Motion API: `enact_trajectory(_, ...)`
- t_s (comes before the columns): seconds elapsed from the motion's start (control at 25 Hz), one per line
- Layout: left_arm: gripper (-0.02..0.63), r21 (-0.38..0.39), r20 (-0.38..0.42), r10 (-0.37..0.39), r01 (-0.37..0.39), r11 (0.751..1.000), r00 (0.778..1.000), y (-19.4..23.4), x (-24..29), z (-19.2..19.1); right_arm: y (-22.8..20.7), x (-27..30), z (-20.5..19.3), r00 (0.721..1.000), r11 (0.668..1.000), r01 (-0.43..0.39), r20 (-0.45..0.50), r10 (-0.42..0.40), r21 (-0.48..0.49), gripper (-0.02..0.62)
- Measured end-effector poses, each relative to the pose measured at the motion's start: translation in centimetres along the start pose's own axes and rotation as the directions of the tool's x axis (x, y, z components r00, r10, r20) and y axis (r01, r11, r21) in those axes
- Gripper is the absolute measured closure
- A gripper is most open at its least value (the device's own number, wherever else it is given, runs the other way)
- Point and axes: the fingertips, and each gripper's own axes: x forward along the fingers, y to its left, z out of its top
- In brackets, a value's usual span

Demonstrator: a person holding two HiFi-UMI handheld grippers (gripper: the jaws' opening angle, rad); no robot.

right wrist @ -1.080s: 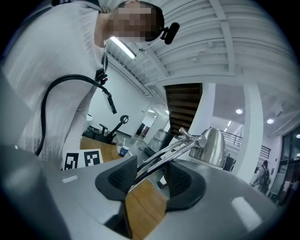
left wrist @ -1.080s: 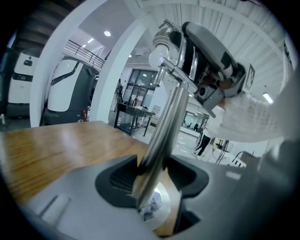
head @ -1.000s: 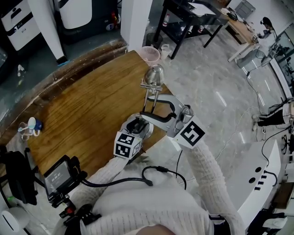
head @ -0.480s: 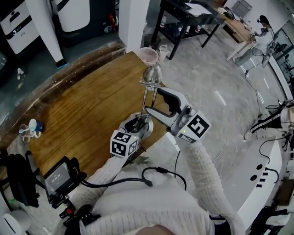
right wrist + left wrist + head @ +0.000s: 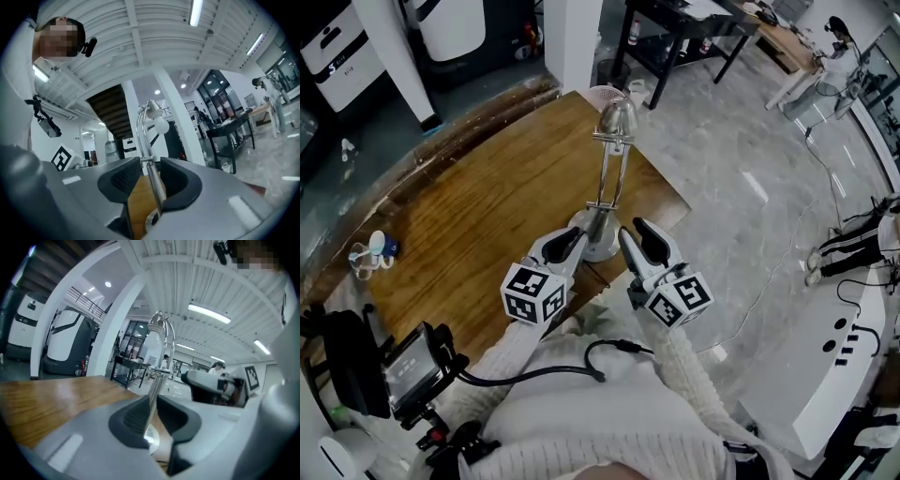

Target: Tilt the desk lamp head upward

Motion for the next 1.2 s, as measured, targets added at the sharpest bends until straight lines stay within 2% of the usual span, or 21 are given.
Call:
enact_trajectory(0.08, 0.598, 0.008, 0.017, -0.015, 0.015, 1.000, 1.000, -0.2, 0.1, 0.3, 0.6, 0.4, -1.9, 0.999, 1.000, 0.020, -0.037, -0.019, 0.013, 0.522)
enact_trajectory(0.16, 0.598, -0.013, 0.014, -0.033, 0.033, 0.999, 0.999, -0.7, 0.4, 0.0, 1.7, 0.9, -3.4, 0.997, 1.000, 0.003, -0.083, -0.003, 0.001, 0.591)
enact_trajectory(0.28, 0.598, -0.021, -0.003, -0.040, 0.040, 0.999, 0.999, -1.4, 0.5, -0.4, 2.6, 1.3, -5.1, 0.988, 1.000, -0.009, -0.151, 0.011, 0.008, 0.595)
enact_trajectory(0.48, 0.598, 0.002, -0.027, -0.005, 0.005, 1.000, 1.000, -1.2, 0.3, -0.9, 2.3, 1.4, -6.6, 0.970, 0.999, 0.049, -0.236, -0.051, -0.014, 0.595)
enact_trajectory(0.64, 0.598, 0.003, -0.039, -0.011, 0.011, 1.000, 0.999, -1.0, 0.5, -1.2, 1.9, 1.8, -6.6, 0.964, 0.998, 0.059, -0.256, -0.067, -0.039, 0.597)
enact_trajectory(1.2, 0.598, -0.020, -0.037, 0.017, -0.018, 1.000, 0.999, -0.4, 0.8, -1.0, 2.2, 3.2, -6.7, 0.954, 0.998, 0.017, -0.299, -0.035, -0.062, 0.597)
